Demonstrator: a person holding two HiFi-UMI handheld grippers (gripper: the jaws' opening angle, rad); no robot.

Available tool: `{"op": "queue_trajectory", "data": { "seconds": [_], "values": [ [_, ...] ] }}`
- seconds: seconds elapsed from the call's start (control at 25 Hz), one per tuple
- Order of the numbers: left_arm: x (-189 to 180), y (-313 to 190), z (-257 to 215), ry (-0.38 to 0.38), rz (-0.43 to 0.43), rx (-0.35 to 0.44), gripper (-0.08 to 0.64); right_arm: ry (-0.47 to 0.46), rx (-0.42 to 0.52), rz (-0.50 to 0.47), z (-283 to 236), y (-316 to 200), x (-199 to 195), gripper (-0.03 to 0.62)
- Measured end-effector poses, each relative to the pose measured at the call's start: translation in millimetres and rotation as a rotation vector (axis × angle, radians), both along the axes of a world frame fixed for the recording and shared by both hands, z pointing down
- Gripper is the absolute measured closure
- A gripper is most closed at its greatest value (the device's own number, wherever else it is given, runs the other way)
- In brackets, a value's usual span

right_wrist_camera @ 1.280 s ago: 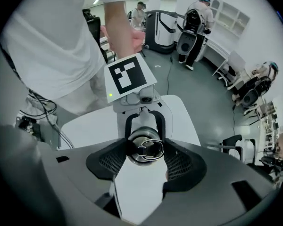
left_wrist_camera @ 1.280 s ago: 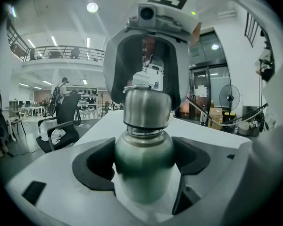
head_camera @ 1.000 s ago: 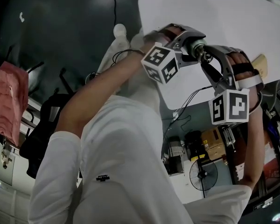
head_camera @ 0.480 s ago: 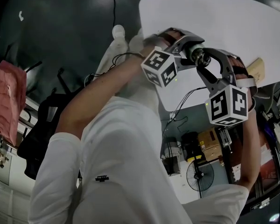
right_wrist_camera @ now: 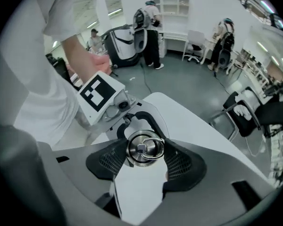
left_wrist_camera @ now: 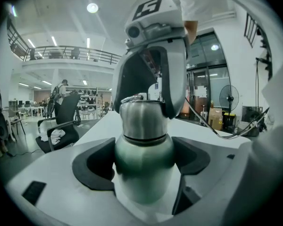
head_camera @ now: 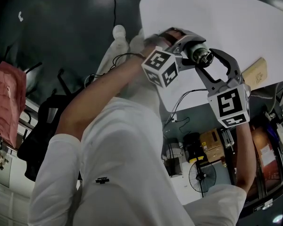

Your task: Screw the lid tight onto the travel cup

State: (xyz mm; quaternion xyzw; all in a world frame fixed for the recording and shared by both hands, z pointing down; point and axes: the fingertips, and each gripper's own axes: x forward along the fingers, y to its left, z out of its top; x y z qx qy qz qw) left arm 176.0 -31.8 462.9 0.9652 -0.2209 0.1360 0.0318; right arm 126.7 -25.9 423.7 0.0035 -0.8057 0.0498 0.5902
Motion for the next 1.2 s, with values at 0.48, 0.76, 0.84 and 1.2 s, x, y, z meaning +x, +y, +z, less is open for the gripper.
{"op": "queue_trajectory", "data": {
  "seconds": [0.48, 0.76, 0.84, 1.2],
  "values": [
    [-1, -1, -2, 0.001, -0.002, 0.001, 0.207, -0.060, 0.041, 0.322, -3, -7, 9, 0.324],
    [0, -1, 0, -0.001, 0.000, -0.001, 0.207, -0.046, 0.087, -0.010, -28, -2, 0, 0.313],
    [0, 0, 0, 0.000, 0.002, -0.003, 0.207, -0.004, 0.109, -0.165, -30, 1, 1, 0.313],
    [0, -1, -1, 0.004, 0.003, 0.000, 0.207, 0.146, 0.165, -0.924, -13, 13, 11, 0.314]
  ]
}}
